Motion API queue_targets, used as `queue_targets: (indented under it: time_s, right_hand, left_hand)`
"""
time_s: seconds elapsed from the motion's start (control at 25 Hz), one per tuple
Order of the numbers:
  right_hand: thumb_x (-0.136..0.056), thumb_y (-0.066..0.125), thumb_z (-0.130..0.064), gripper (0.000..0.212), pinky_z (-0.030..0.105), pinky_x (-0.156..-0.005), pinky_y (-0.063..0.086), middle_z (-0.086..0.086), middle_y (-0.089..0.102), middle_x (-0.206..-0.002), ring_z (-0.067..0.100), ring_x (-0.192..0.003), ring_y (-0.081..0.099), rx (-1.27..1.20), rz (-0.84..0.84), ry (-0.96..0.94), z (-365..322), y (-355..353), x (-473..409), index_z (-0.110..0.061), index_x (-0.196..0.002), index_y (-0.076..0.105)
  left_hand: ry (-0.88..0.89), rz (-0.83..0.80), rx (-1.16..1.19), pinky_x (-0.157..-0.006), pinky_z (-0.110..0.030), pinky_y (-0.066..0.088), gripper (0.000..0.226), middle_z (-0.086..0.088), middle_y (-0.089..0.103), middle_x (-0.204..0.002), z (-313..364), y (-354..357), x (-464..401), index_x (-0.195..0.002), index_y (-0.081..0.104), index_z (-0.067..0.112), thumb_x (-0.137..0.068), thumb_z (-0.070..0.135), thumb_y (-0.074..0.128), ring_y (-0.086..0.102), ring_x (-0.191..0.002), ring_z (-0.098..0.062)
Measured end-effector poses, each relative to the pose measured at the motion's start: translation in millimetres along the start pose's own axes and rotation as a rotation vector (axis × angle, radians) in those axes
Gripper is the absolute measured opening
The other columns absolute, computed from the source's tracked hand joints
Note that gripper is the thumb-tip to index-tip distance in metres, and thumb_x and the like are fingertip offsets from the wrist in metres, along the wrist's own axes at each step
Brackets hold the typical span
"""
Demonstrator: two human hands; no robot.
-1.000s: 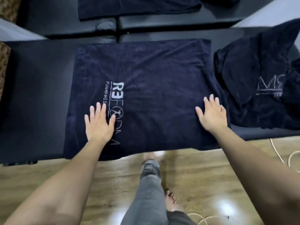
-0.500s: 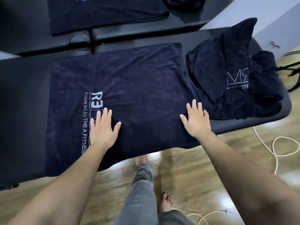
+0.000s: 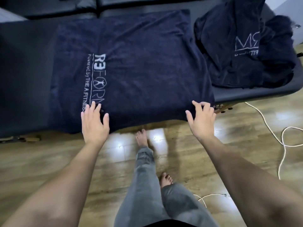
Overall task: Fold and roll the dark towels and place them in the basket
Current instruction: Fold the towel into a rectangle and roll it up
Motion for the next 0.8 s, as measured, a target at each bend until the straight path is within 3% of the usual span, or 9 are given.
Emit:
queue_targets:
  time_s: [0.08, 0.2, 0.28, 0.4, 0.48, 0.6, 0.68, 0.8]
  right_hand:
    - [-0.098, 0.06, -0.037, 0.038, 0.049, -0.096, 0.044, 0.012, 0.05, -0.121, 0.034, -0.106, 0.049, -0.192, -0.046, 0.034, 5, 11, 10, -0.012, -0.127, 0.059]
    - [-0.098, 0.061, -0.037, 0.034, 0.047, -0.102, 0.046, 0.011, 0.049, -0.118, 0.031, -0.106, 0.056, -0.468, -0.061, 0.218, 19, 28, 12, -0.008, -0.117, 0.059]
    - [-0.098, 0.062, -0.035, 0.038, 0.04, -0.104, 0.044, 0.014, 0.051, -0.123, 0.03, -0.11, 0.056, -0.56, -0.034, 0.351, 27, 37, 7, -0.005, -0.119, 0.057]
    - [-0.094, 0.065, -0.041, 0.039, 0.039, -0.096, 0.048, 0.013, 0.055, -0.118, 0.025, -0.102, 0.058, -0.702, 0.034, 0.465, 32, 52, 3, -0.014, -0.115, 0.047]
    - [-0.091, 0.068, -0.045, 0.05, 0.035, -0.096, 0.048, 0.008, 0.053, -0.123, 0.021, -0.105, 0.056, -0.77, 0.068, 0.524, 32, 59, 3, -0.015, -0.121, 0.042]
    - [-0.086, 0.074, -0.047, 0.081, 0.024, -0.109, 0.037, 0.004, 0.044, -0.146, 0.011, -0.128, 0.046, -0.862, 0.042, 0.576, 38, 65, 1, -0.01, -0.145, 0.032]
    - [-0.082, 0.079, -0.046, 0.093, 0.022, -0.113, 0.033, 0.0, 0.043, -0.15, 0.007, -0.134, 0.042, -0.907, 0.059, 0.576, 47, 63, -4, -0.01, -0.151, 0.029]
    - [-0.078, 0.083, -0.046, 0.088, 0.024, -0.107, 0.044, 0.0, 0.056, -0.139, 0.009, -0.125, 0.055, -0.951, 0.006, 0.633, 52, 63, -5, -0.012, -0.146, 0.039]
  left_hand:
    - [-0.086, 0.12, 0.071, -0.115, -0.047, 0.029, 0.042, -0.011, 0.047, -0.149, -12, -2, 27, -0.138, 0.055, 0.009, -0.102, 0.03, 0.053, 0.038, -0.138, -0.033]
    - [-0.386, 0.282, 0.172, -0.099, -0.049, 0.038, 0.04, -0.014, 0.052, -0.134, -45, -1, 44, -0.13, 0.057, 0.011, -0.099, 0.036, 0.055, 0.047, -0.121, -0.039]
    - [-0.565, 0.342, 0.356, -0.103, -0.046, 0.037, 0.049, -0.017, 0.049, -0.135, -71, 4, 41, -0.134, 0.052, 0.006, -0.098, 0.04, 0.056, 0.048, -0.124, -0.038]
    - [-0.777, 0.357, 0.664, -0.11, -0.036, 0.038, 0.068, -0.011, 0.044, -0.143, -94, 18, 28, -0.142, 0.038, 0.008, -0.095, 0.052, 0.059, 0.048, -0.128, -0.027]
    - [-0.816, 0.403, 0.839, -0.113, -0.029, 0.036, 0.082, -0.01, 0.038, -0.152, -100, 28, 22, -0.149, 0.027, 0.01, -0.092, 0.056, 0.062, 0.045, -0.136, -0.022]
    - [-0.881, 0.531, 1.011, -0.113, -0.018, 0.032, 0.085, -0.005, 0.026, -0.164, -114, 32, 11, -0.157, 0.019, 0.013, -0.095, 0.055, 0.059, 0.035, -0.145, -0.013]
    - [-0.938, 0.631, 1.041, -0.104, -0.015, 0.033, 0.077, 0.0, 0.031, -0.161, -122, 25, 1, -0.156, 0.024, 0.016, -0.098, 0.058, 0.052, 0.041, -0.139, -0.01]
    - [-1.003, 0.609, 1.06, -0.096, -0.017, 0.034, 0.064, 0.005, 0.045, -0.145, -126, 24, -5, -0.143, 0.04, 0.02, -0.097, 0.065, 0.047, 0.049, -0.123, -0.01]
Point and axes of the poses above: each hand's wrist, its own x-axis away from the middle knuckle, its own y-axis out of the palm, z = x × y, the point moved 2 cm from there along -x, towards the middle knuckle
